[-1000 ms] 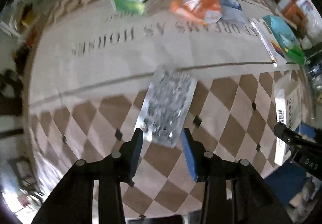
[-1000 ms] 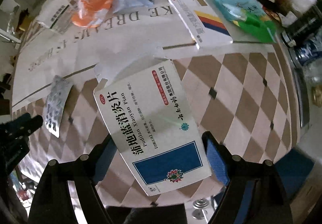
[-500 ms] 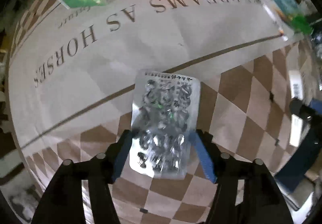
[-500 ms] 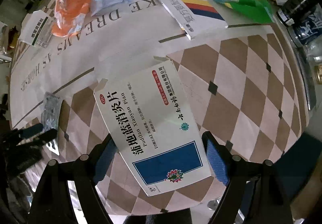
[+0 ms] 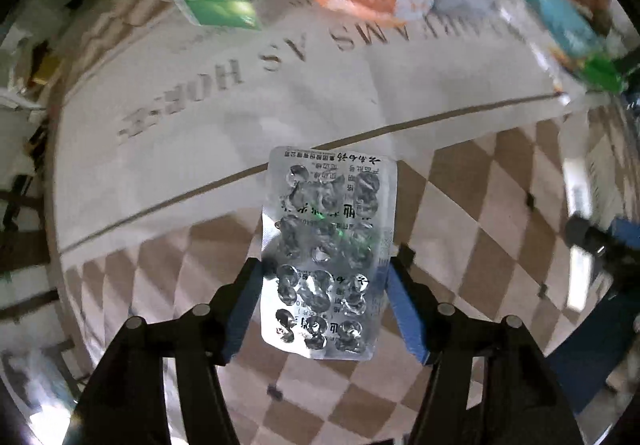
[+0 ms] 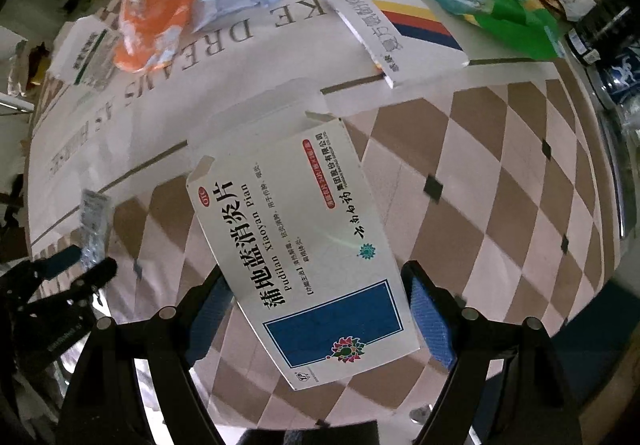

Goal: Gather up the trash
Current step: 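Carry both items down over the trash bin while both tools open to release them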

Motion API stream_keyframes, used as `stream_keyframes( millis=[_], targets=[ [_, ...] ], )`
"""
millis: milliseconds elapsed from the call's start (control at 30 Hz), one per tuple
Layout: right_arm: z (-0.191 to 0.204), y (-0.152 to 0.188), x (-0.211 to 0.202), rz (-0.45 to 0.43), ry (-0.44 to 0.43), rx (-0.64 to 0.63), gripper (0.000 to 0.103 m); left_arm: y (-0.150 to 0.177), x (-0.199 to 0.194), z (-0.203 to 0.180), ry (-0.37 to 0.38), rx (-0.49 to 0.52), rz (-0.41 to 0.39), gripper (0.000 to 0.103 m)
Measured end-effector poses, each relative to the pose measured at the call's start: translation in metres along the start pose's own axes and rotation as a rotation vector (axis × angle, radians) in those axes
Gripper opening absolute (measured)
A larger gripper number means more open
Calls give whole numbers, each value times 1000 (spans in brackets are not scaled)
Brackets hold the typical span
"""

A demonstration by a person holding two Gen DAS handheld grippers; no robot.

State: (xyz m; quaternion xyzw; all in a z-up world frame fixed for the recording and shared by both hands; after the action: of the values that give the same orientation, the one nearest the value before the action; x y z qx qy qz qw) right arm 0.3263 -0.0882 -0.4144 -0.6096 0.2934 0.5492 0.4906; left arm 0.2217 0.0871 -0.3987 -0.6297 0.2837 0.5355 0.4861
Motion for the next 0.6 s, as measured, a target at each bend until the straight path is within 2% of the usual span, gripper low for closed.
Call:
stream_keyframes(
  millis=[167, 300, 433, 600],
  targets=[
    [17, 38, -26, -56, -16, 11, 85, 45, -64, 29, -40, -97, -137, 59],
    [42, 91, -59, -96, -58, 31, 85, 94, -104, 47, -38, -139, -202, 60],
    [68, 159, -88, -96, -93, 32, 85, 154, -119, 56, 7, -167, -191, 59],
    [82, 266, -90, 7, -147, 86, 85, 239, -114, 55, 83, -235, -82, 60]
  ],
)
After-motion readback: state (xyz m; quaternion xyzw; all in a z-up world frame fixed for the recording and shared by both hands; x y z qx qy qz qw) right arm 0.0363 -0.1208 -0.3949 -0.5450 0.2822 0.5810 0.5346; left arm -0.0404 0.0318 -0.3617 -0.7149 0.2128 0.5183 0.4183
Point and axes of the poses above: each gripper's, at about its wrist camera, not at the fingertips, and x roughly the way its jaws point, z to its left, y to its underside, the point moved 9 cm from there along x, roughly the way its jaws point, and after that the axes turned 11 degrees about -z, right-handed, at the moved point
